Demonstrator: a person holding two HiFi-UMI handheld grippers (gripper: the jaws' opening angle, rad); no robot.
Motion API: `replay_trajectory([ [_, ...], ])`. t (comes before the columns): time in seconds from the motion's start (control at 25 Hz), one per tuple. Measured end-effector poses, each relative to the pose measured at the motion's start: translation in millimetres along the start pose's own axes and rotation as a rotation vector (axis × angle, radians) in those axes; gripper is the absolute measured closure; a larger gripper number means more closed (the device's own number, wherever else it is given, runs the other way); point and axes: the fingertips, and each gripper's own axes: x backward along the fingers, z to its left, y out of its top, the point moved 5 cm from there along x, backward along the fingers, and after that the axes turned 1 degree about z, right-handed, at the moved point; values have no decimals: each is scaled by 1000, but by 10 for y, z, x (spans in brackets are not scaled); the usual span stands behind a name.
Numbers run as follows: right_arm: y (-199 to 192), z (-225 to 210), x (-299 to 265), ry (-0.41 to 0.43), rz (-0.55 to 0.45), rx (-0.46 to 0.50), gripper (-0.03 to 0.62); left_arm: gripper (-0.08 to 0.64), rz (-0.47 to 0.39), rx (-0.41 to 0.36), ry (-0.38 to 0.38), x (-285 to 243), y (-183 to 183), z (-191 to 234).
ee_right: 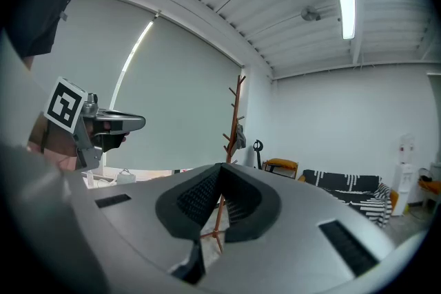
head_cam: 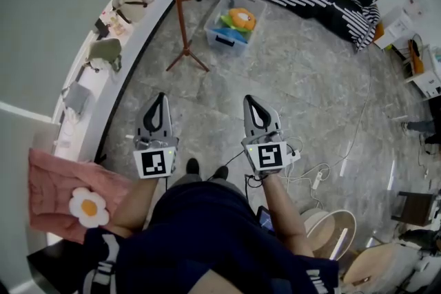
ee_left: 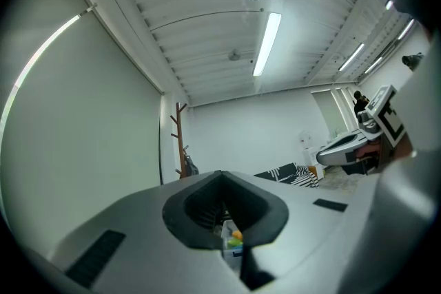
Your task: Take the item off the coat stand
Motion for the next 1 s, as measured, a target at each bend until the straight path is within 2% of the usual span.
replay_trajectory([
  [0.24, 20, -15, -22, 0, -13, 0, 575, 537, 0, -7, -5, -31, 8, 1],
  [0.4, 83, -31, -9, 18, -52, -51, 574, 537, 1, -7, -7, -53, 2, 0],
  [0.88, 76, 36, -145, 25, 21, -26, 571, 537, 12, -2, -17, -77, -65, 113],
  [0.92, 86, 46, -159, 30, 26, -22, 568, 537, 15, -3, -19, -77, -72, 127],
  [1.0, 82, 54, -196, 36, 4, -15, 520, 537, 20, -6, -23, -80, -82, 143],
])
